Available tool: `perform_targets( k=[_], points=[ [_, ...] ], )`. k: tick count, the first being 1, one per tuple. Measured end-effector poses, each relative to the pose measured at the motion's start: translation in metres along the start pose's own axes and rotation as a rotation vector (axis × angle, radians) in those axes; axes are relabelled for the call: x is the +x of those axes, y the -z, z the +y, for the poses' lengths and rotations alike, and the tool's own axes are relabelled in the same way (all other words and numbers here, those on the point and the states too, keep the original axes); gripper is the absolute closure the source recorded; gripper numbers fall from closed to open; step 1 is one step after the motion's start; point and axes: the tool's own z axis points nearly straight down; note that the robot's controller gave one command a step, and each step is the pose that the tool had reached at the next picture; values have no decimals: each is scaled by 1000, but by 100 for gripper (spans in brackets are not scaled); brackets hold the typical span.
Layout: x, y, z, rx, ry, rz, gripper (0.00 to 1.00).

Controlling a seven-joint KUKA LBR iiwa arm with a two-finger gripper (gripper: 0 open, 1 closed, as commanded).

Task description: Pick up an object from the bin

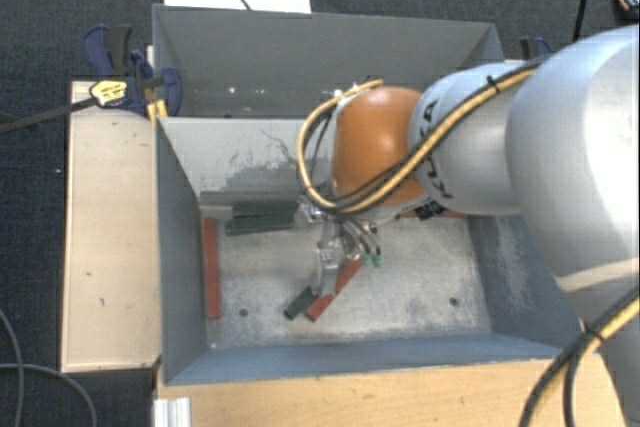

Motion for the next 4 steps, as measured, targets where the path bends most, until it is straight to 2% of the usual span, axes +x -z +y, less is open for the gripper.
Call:
perform_targets(
  k=[1, 2, 3, 4],
  points=[
    [83, -1, -34, 2, -15, 7, 0],
    [55, 0, 23, -1, 250, 0, 0],
    [55, 1, 23, -1, 244, 0, 100],
    [55, 0, 22, 0, 241, 0, 0]
  ],
)
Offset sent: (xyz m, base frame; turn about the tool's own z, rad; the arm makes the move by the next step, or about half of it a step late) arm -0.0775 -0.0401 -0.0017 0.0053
